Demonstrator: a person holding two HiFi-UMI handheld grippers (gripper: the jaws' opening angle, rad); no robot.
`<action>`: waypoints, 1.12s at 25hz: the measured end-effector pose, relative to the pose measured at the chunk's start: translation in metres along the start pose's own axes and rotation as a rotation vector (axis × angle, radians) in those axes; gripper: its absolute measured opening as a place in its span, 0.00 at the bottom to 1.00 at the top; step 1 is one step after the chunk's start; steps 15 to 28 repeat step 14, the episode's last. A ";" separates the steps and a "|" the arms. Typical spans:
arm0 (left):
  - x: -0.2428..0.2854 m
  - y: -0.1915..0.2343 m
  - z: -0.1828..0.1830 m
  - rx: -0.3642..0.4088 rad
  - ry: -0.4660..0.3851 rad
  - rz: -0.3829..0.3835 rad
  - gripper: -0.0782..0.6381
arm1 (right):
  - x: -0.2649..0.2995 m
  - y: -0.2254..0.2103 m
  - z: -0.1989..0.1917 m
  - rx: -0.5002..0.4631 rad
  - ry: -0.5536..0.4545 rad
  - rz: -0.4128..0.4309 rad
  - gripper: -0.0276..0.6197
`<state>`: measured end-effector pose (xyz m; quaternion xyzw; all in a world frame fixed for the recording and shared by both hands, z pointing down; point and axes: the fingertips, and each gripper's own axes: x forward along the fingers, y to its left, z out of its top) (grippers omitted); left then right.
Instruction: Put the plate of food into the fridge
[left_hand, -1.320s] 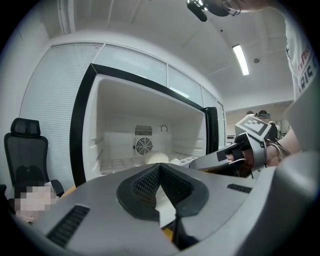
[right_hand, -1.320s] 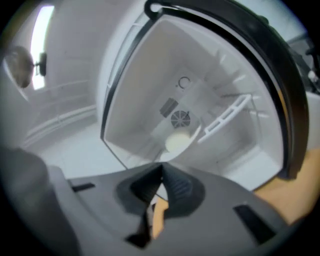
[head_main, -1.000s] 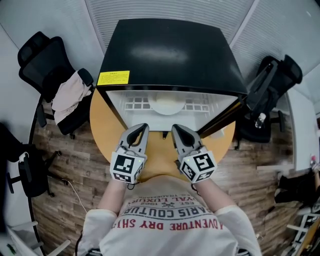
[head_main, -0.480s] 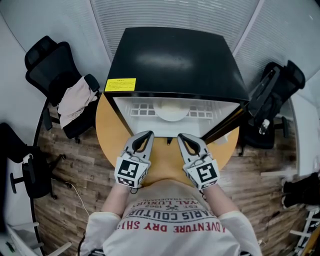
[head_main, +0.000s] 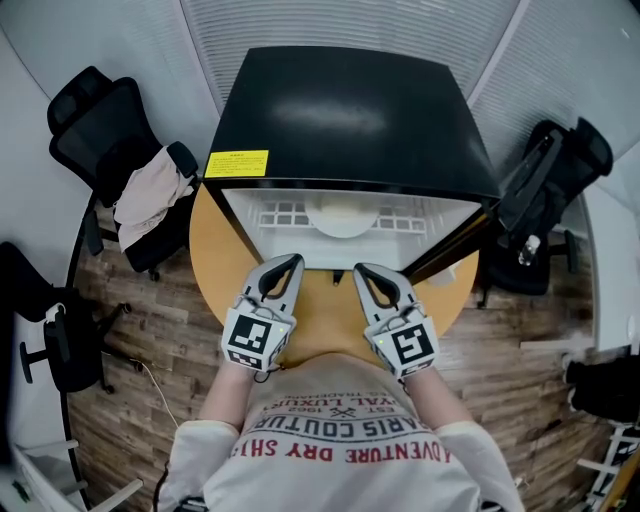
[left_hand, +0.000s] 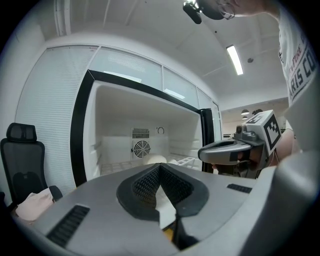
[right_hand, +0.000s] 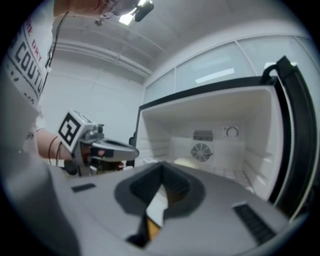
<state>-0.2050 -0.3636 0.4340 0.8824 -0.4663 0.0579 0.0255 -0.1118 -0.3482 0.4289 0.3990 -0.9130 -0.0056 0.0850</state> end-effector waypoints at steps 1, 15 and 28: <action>0.000 0.001 0.001 0.003 -0.002 0.001 0.15 | 0.000 0.000 0.001 0.003 -0.001 0.001 0.09; 0.003 -0.002 -0.002 -0.024 -0.002 -0.002 0.15 | 0.004 -0.008 -0.008 0.033 0.030 -0.021 0.09; 0.003 -0.002 -0.002 -0.024 -0.002 -0.002 0.15 | 0.004 -0.008 -0.008 0.033 0.030 -0.021 0.09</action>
